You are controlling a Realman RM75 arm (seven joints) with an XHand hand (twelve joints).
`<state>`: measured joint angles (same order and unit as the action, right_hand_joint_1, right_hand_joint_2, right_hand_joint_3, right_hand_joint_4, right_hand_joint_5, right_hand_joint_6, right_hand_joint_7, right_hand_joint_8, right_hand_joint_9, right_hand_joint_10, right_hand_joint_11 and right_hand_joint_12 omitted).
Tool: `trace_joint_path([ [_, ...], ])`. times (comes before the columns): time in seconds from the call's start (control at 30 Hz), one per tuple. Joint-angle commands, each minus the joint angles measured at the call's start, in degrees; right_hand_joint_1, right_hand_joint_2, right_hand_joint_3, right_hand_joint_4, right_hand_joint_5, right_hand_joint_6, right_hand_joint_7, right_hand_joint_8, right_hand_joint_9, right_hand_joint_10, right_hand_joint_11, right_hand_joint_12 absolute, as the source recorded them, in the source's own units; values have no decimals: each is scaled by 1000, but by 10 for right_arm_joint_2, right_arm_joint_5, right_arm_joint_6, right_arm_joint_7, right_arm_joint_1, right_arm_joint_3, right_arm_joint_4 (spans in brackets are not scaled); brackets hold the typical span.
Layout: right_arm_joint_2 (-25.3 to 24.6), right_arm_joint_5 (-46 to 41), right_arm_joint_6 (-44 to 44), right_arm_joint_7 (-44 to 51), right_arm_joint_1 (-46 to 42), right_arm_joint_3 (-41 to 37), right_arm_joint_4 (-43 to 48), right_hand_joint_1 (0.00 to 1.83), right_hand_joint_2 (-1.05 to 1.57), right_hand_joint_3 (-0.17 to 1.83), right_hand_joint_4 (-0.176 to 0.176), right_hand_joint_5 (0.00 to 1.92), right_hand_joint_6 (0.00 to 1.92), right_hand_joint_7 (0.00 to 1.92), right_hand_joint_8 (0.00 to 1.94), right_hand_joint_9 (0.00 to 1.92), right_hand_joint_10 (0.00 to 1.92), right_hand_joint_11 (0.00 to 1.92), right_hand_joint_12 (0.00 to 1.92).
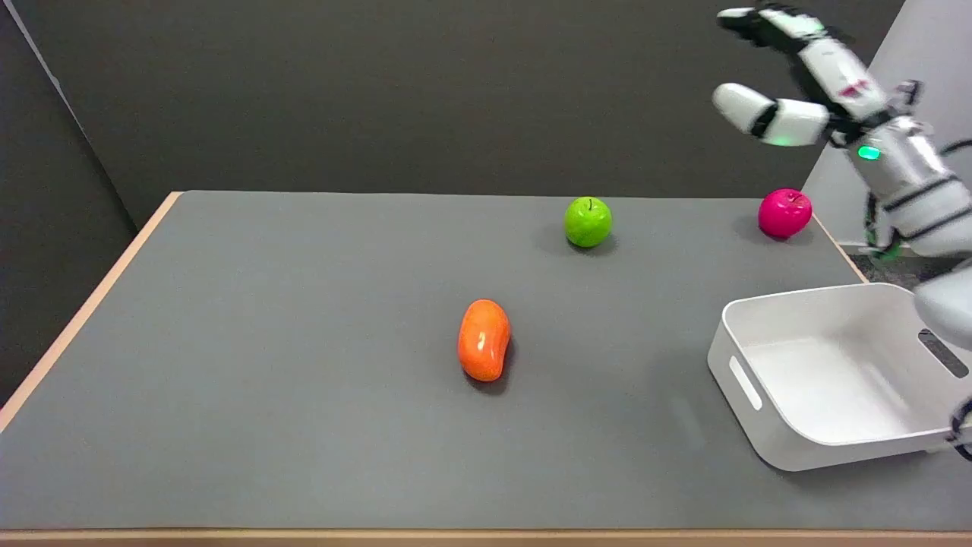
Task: Pick up the green apple.
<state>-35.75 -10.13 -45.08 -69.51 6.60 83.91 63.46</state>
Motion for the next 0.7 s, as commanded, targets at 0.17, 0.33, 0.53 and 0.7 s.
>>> trace_joint_path([
  [0.17, -48, 191, 338, -46, 327, 339, -26, 256, 616, 799, 16, 231, 427, 249, 308, 119, 686, -1, 1160],
  [0.33, -86, 191, 339, -48, 353, 365, -83, 199, 553, 920, 18, 207, 466, 203, 346, 92, 669, -1, 1103],
  [0.53, -134, 222, 334, -48, 393, 404, -159, 205, 548, 929, 18, 198, 469, 170, 339, 49, 648, -1, 1064],
  [0.7, -163, 227, 333, -48, 401, 416, -219, 216, 547, 934, 21, 187, 469, 151, 335, 19, 629, -1, 1039],
])
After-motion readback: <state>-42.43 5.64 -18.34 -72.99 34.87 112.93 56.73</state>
